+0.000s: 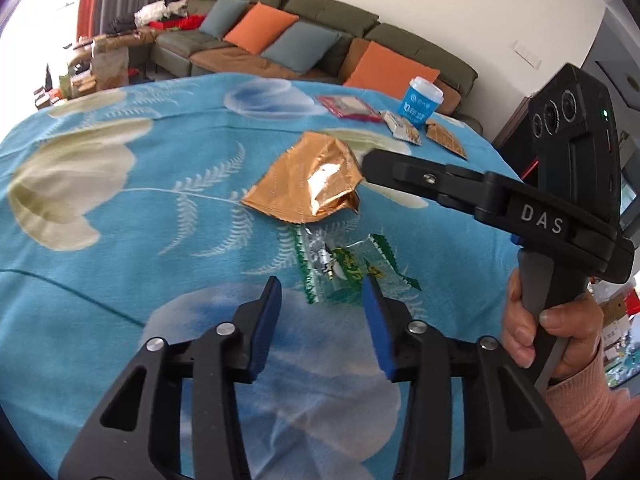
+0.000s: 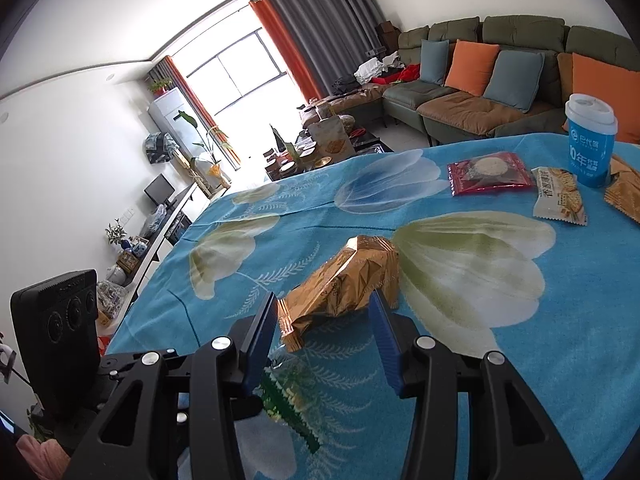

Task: Collect trash
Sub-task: 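Grasp the clear plastic bag with the left tool while the right tool grasps a gold foil wrapper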

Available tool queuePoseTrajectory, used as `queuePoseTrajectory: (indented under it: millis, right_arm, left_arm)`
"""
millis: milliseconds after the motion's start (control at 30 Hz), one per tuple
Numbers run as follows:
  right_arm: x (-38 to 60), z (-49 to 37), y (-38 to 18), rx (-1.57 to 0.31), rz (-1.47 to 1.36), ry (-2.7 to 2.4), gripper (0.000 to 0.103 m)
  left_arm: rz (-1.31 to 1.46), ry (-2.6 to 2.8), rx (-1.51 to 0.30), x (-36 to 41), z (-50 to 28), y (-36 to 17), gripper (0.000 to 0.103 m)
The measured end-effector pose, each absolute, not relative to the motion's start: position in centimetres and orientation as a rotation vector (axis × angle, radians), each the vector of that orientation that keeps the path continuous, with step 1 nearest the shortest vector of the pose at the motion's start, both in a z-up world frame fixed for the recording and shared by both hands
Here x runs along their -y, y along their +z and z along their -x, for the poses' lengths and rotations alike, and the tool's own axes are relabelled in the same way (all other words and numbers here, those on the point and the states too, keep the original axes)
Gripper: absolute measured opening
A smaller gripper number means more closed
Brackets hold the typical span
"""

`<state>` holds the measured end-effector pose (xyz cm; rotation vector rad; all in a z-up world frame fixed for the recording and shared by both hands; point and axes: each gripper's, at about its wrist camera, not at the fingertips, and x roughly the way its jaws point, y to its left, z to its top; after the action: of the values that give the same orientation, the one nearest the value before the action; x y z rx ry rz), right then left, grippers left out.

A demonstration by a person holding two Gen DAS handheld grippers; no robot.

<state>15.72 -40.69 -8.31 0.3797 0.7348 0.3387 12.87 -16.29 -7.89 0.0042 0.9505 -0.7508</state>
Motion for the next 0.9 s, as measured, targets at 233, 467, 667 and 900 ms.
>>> queuePoseTrajectory:
  millis: [233, 467, 667, 900]
  right_arm:
    - [40.1, -16.8, -8.8, -0.762, -0.392, 0.346, 0.045]
    - [40.0, -17.0, -9.1, -0.78, -0.393, 0.341, 0.032]
    - [40.0, -17.0, -9.2, -0.783, -0.403, 0.336, 0.025]
    - [39.9, -16.5, -8.9, -0.767, -0.405, 0.359, 0.015]
  left_arm:
    - [0.016, -0.742, -0.989, 16.3, -13.5, -8.6, 0.017]
    - [0.045, -0.73, -0.98, 14.9, -13.0, -8.3, 0.014]
    - [0.049, -0.693, -0.944, 12.7, -12.2, -7.6, 0.014]
    - [0.079, -0.644, -0.916, 9.6, -11.8, -6.9, 0.014]
